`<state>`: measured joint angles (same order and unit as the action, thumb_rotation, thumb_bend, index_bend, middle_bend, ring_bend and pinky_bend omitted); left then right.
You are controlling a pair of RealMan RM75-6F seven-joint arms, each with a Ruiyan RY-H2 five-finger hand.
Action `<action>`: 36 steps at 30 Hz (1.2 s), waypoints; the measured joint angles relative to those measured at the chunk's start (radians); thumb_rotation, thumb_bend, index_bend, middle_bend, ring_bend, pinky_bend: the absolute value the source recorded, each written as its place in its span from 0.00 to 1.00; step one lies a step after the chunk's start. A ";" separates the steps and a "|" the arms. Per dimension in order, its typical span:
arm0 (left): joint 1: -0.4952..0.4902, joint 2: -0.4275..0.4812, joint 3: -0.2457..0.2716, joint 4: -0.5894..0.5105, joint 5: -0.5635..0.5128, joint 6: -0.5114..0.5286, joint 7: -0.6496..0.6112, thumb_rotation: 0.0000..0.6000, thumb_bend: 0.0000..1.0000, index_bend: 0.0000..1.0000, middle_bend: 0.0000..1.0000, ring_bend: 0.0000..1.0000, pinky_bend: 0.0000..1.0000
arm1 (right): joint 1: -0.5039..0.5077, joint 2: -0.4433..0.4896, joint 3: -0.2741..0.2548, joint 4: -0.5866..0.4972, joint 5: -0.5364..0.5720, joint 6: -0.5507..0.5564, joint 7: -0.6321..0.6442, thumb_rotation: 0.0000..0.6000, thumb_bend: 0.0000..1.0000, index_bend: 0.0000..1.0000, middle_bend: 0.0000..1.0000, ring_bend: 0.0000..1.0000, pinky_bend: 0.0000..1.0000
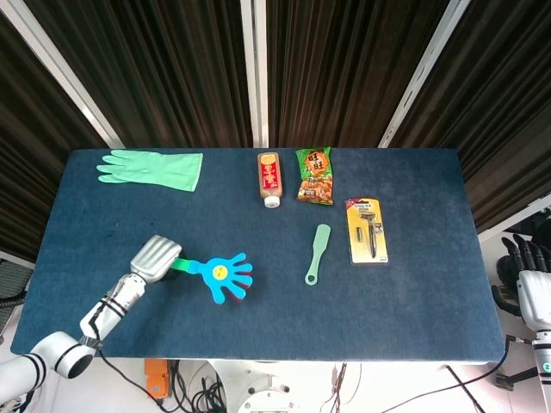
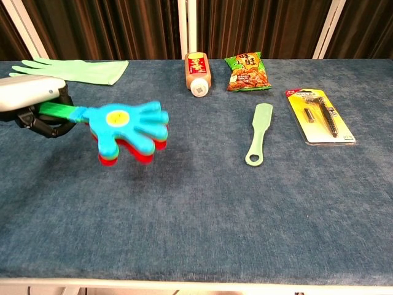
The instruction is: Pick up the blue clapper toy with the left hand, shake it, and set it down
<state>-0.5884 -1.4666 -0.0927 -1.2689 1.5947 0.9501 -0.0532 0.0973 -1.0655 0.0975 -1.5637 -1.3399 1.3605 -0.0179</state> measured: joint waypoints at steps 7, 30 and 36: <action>-0.012 -0.021 0.003 0.006 -0.054 -0.002 0.109 1.00 0.64 1.00 1.00 1.00 1.00 | 0.003 -0.004 -0.001 0.000 0.000 -0.005 -0.006 1.00 0.29 0.00 0.02 0.00 0.00; -0.047 0.025 -0.051 -0.100 -0.316 -0.094 0.144 0.71 0.09 0.00 0.00 0.00 0.00 | 0.003 -0.006 0.003 0.017 0.007 -0.008 0.012 1.00 0.29 0.00 0.02 0.00 0.00; 0.015 0.089 -0.025 -0.158 -0.307 0.017 0.175 0.80 0.11 0.00 0.00 0.00 0.00 | -0.002 -0.004 0.004 0.010 0.001 0.008 0.012 1.00 0.29 0.00 0.01 0.00 0.00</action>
<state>-0.5730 -1.3780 -0.1174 -1.4264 1.2882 0.9673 0.1215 0.0953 -1.0698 0.1019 -1.5536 -1.3391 1.3682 -0.0061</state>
